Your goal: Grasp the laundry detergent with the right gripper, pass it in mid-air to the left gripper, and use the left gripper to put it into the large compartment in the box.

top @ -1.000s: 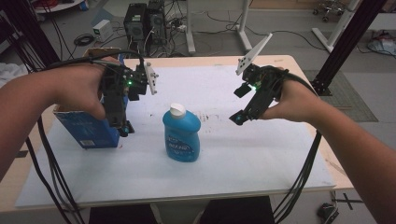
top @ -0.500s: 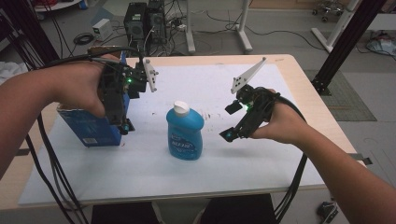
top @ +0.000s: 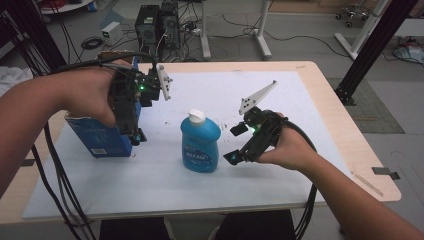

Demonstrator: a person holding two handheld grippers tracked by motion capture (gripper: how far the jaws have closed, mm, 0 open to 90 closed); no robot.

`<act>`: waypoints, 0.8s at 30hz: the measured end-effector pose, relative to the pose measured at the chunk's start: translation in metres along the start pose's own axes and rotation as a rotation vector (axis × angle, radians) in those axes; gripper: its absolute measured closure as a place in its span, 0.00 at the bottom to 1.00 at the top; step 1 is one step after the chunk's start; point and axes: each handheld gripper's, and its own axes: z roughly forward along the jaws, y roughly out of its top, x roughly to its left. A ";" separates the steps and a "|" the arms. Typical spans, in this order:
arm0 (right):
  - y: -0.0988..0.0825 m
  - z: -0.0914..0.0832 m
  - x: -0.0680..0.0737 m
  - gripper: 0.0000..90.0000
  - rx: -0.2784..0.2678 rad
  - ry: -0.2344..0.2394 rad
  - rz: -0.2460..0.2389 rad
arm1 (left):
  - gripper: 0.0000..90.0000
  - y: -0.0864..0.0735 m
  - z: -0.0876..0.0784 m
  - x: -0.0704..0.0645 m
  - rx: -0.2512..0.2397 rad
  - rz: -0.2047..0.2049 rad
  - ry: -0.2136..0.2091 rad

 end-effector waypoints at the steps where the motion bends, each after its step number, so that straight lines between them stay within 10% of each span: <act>1: 0.000 0.003 0.001 0.02 -0.001 0.002 -0.002 | 0.02 0.000 0.000 0.000 0.000 0.001 0.001; 24: 0.005 0.051 0.006 0.02 -0.115 0.005 -0.023 | 0.02 -0.003 0.002 -0.002 -0.010 0.001 0.001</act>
